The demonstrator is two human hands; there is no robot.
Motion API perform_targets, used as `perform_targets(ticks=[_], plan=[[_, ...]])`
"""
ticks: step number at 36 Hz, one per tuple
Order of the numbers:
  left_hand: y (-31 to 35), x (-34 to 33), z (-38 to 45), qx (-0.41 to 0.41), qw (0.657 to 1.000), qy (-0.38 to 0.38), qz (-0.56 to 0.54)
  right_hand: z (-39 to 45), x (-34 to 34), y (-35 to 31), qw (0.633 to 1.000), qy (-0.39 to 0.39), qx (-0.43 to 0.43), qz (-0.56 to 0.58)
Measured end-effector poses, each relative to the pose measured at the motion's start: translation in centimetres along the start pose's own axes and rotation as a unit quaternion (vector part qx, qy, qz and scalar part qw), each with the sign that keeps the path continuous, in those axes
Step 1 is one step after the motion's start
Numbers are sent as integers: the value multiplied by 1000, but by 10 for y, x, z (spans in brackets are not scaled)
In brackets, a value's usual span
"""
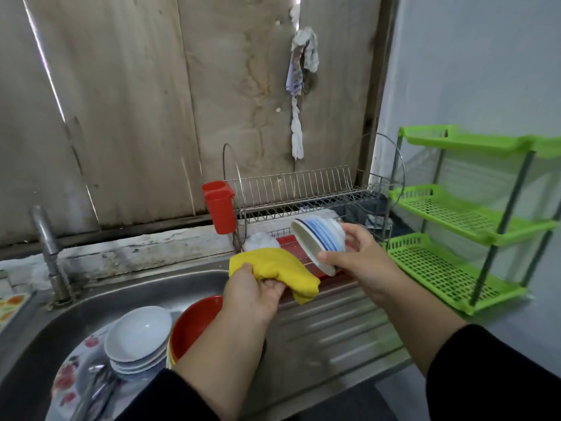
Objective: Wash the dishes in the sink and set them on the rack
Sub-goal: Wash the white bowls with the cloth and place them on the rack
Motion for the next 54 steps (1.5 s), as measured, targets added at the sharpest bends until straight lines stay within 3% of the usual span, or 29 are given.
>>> perform_targets(ticks=[10,19,27,32,44,54], plan=[[-22,-27,51,-50,997,59,31,81,30,31,987,-31,25,-153],[-29,-29,99,-89,994,56,42,149,22,48,951,-66,74,-294],[-36,-21,120,-100,988,115,30,189,0,72,918,-96,110,-369],[-39,-20,124,-103,983,149,33,209,-11,81,878,-90,138,-449],[-45,-17,136,-92,980,175,19,220,-27,91,810,-124,185,-542],[-52,-17,142,-78,981,176,-4,217,-25,94,800,-127,160,-563]])
Point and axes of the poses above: each hand's wrist, its own z-axis towards the middle knuckle, its own x-axis out of the back of the hand, y = z × x, the point moved 6 cm from there along z, towards the middle knuckle, and after that the axes turned 6 degrees about -x, right-handed, at the moved point
